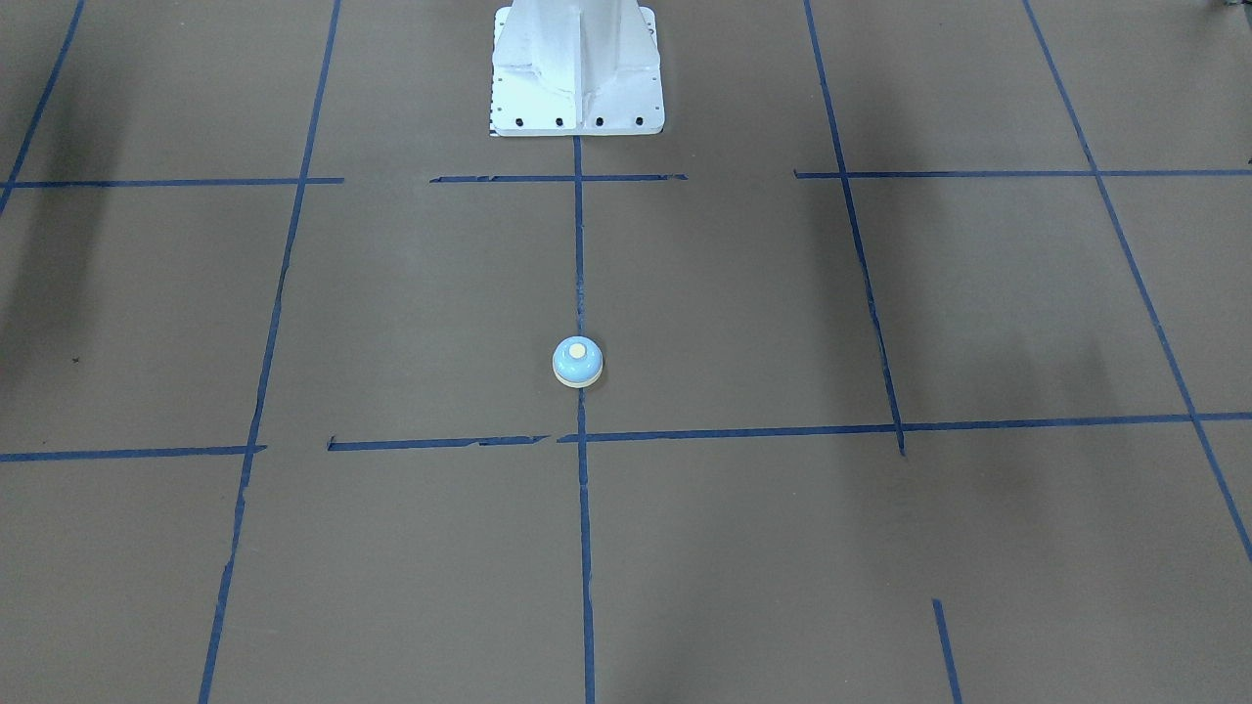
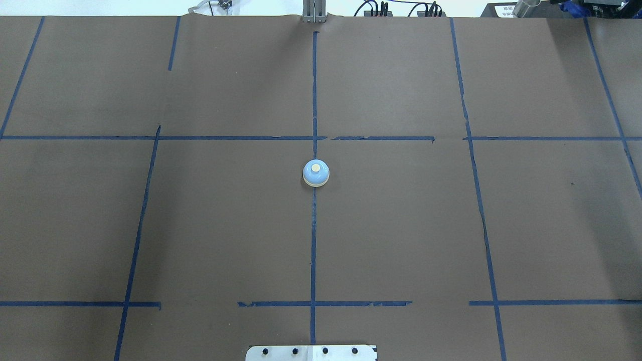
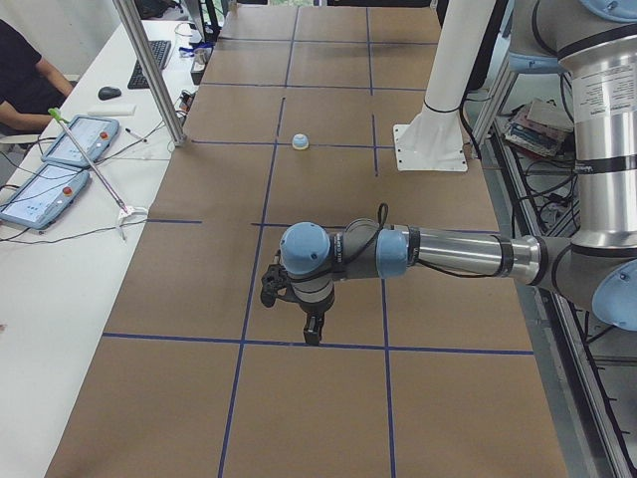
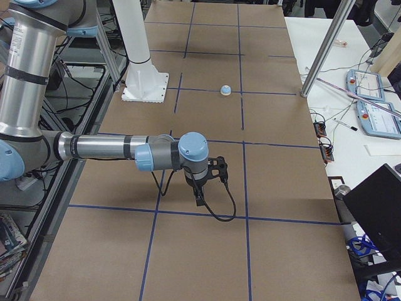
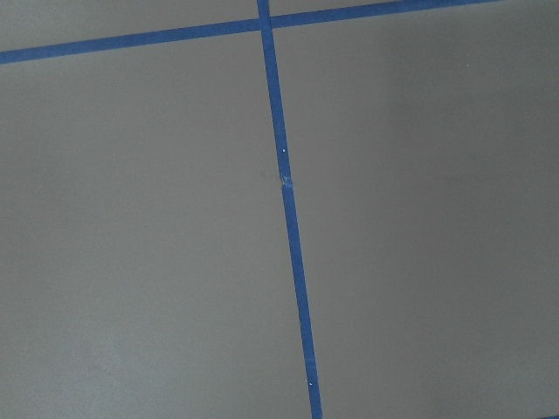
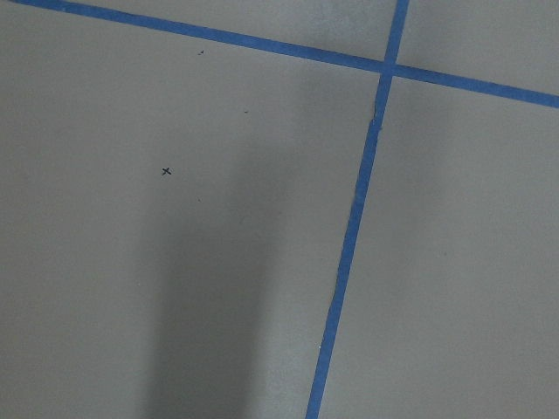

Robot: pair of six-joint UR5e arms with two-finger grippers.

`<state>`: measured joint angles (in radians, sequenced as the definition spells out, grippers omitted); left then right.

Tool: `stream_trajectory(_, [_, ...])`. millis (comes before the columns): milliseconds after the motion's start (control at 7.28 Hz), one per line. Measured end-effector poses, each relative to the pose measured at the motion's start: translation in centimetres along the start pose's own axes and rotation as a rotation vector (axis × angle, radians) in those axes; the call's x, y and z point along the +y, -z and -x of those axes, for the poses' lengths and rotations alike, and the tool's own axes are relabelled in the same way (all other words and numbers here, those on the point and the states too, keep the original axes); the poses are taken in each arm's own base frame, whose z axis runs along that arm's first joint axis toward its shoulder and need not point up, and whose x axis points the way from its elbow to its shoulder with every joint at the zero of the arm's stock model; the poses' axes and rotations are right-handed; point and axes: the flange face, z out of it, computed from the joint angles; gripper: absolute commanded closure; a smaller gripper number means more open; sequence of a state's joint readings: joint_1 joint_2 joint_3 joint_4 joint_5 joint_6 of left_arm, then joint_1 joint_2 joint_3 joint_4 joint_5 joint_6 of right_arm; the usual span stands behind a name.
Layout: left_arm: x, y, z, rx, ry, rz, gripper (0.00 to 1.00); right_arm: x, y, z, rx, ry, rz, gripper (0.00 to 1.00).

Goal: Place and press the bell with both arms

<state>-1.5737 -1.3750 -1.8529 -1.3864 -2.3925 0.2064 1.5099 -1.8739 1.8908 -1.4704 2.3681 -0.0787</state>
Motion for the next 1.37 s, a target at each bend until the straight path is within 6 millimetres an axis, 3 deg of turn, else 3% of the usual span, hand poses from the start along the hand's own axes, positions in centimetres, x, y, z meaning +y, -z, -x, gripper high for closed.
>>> stream_trajectory(1374, [-0.9, 2.1, 0.6, -0.062, 0.046, -0.041, 0.00, 0.7, 0.2, -1.0, 0.002, -0.035, -0.006, 0.00])
